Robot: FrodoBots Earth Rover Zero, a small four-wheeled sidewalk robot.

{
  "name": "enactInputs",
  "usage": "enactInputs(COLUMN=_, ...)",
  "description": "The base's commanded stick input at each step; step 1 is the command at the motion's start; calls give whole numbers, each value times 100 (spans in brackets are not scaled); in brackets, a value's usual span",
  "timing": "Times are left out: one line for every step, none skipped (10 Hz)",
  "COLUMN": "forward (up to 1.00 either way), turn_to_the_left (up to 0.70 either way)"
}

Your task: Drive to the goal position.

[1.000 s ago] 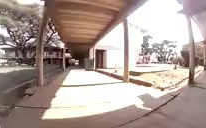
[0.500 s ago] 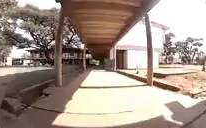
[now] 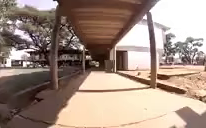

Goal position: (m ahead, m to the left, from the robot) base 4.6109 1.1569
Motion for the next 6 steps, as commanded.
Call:
enactInputs(forward=50, turn_to_the_left=0)
enactInputs(forward=50, turn_to_the_left=-20)
enactInputs(forward=50, turn_to_the_left=-43)
enactInputs(forward=50, turn_to_the_left=-50)
enactInputs(forward=50, turn_to_the_left=-50)
enactInputs(forward=50, turn_to_the_left=0)
